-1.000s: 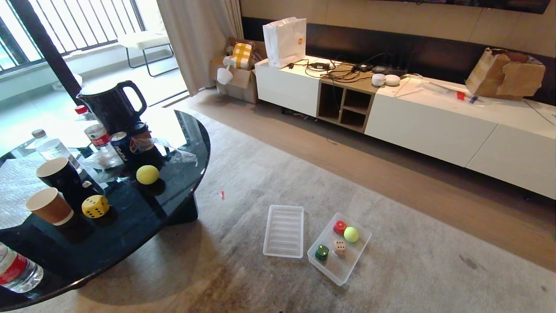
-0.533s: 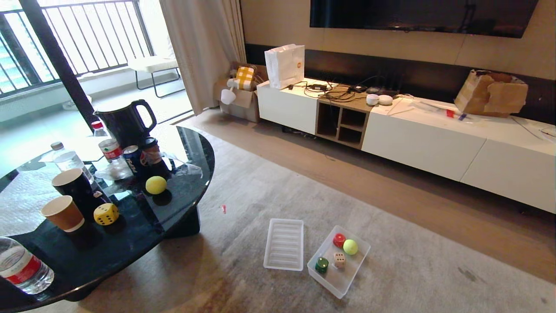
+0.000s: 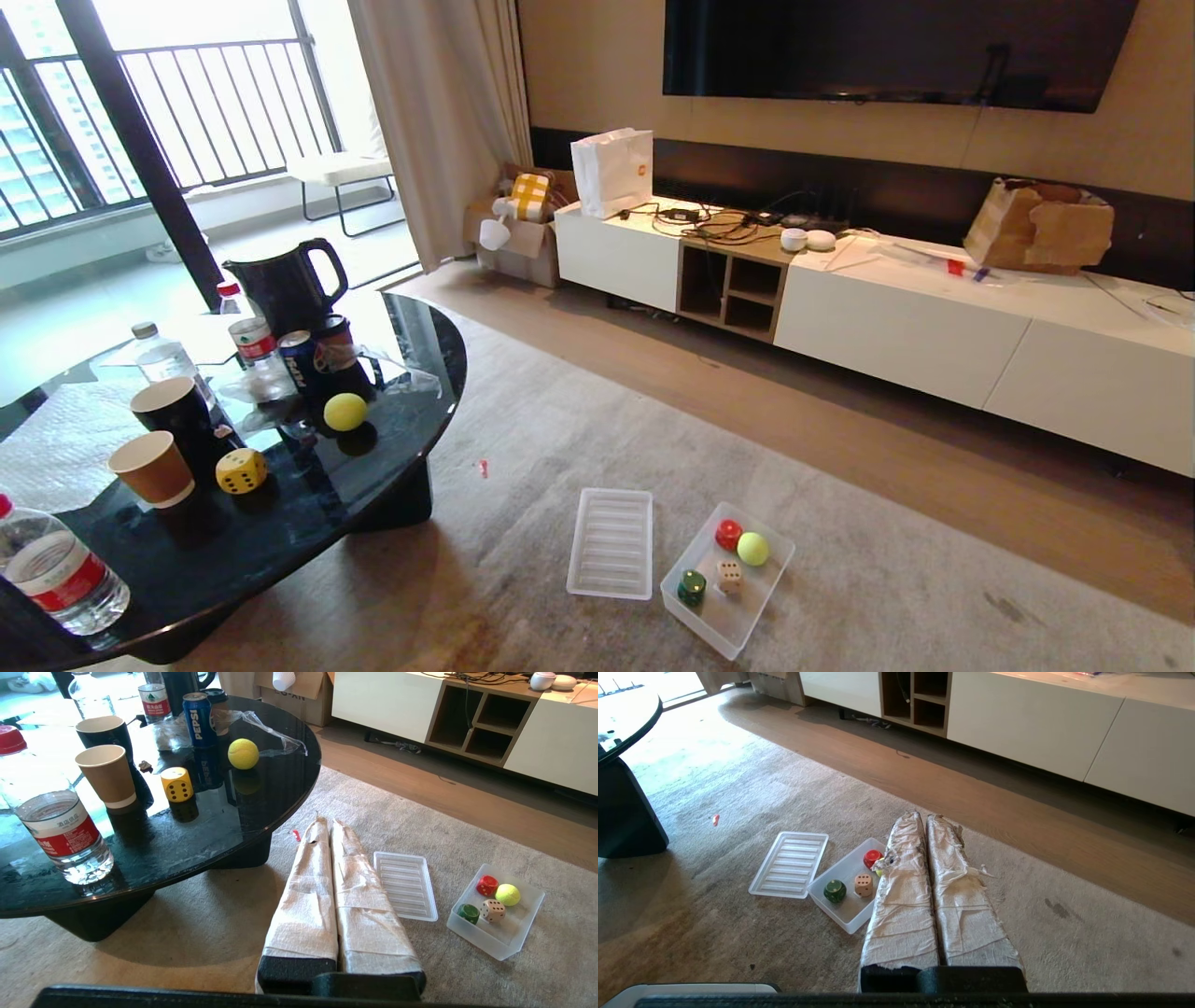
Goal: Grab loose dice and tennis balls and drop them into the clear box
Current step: Pick up the ball on the table
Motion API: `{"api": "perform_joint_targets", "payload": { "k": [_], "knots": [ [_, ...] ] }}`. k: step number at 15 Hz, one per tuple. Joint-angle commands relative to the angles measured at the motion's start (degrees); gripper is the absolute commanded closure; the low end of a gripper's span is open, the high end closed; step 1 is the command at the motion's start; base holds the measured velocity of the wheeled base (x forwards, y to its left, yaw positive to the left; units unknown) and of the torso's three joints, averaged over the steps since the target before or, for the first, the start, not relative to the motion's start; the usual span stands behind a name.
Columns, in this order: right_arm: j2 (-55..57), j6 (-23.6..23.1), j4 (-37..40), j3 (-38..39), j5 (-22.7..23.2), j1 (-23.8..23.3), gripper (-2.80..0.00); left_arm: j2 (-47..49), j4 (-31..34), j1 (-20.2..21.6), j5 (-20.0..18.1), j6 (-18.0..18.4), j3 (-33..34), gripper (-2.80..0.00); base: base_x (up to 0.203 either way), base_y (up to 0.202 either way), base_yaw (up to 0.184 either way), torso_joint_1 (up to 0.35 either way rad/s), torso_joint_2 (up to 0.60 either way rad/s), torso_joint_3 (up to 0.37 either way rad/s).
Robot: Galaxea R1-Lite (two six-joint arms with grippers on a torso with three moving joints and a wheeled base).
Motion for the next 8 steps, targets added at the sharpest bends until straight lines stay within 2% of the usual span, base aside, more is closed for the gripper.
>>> {"api": "perform_joint_targets", "payload": {
  "k": [1, 8],
  "knots": [
    [0.1, -0.3, -0.1, 0.2, 0.0, 0.0, 0.0, 0.0, 0.0, 0.0, 0.0, 0.0, 0.0, 0.0, 0.0, 0.0, 0.0, 0.0, 0.0, 0.0],
    [0.1, -0.9, 0.1, 0.2, 0.2, 0.0, 0.0, 0.0, 0.0, 0.0, 0.0, 0.0, 0.0, 0.0, 0.0, 0.0, 0.0, 0.0, 0.0, 0.0]
  ]
}}
